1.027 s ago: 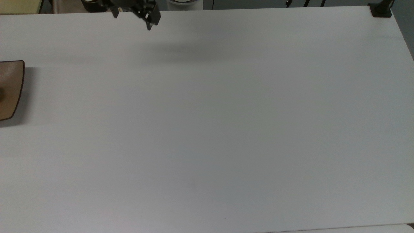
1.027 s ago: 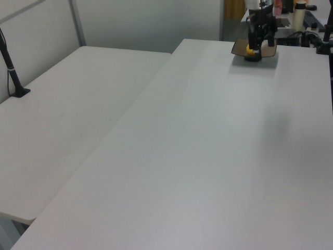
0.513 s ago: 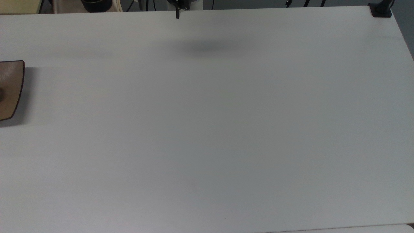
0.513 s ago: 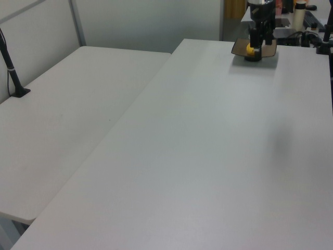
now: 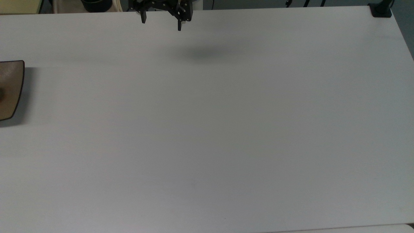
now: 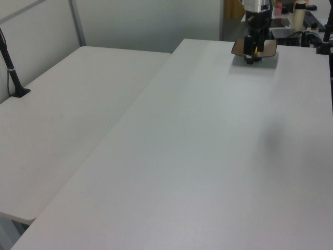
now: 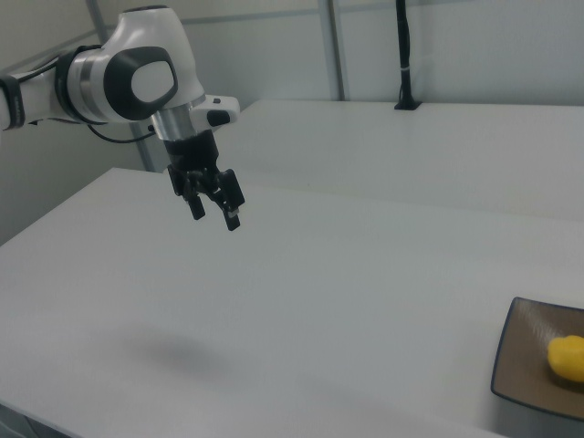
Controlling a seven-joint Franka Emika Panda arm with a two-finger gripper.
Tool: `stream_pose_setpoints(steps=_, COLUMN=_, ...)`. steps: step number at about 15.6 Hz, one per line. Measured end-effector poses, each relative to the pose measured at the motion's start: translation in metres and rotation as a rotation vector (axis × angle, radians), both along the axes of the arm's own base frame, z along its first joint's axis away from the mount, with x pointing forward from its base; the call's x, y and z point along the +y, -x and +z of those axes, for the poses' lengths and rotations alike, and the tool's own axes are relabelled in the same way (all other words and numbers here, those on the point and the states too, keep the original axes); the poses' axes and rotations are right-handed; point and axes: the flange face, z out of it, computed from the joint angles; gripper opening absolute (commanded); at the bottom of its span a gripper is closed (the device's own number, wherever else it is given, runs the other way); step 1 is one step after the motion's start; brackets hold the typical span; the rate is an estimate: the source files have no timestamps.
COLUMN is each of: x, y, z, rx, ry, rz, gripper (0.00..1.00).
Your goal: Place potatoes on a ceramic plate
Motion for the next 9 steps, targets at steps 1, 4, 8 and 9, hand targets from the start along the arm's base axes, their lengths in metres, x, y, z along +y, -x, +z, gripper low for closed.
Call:
stream_pose_setpoints(steps=1, x=0.0002, y=-0.0004, z=-0.0004, rx=-0.004, ry=-0.013, rz=-0.004, gripper=1.0)
stream_pose_setpoints(steps=4, x=-0.0039, y=-0.0006, z=0.0006, rx=-0.007, ry=-0.054, rz=-0.027, gripper=1.0)
stream_pose_setpoints(steps=8, x=-0.0089, y=-0.0003, z=0.002, rx=-0.009, ry=-0.067, rz=-0.04, gripper=1.0)
stream_pose_setpoints(steps=9, x=-0.0088, y=-0.0003, z=0.002, rx=-0.009, ry=-0.068, rz=-0.04, gripper=1.0)
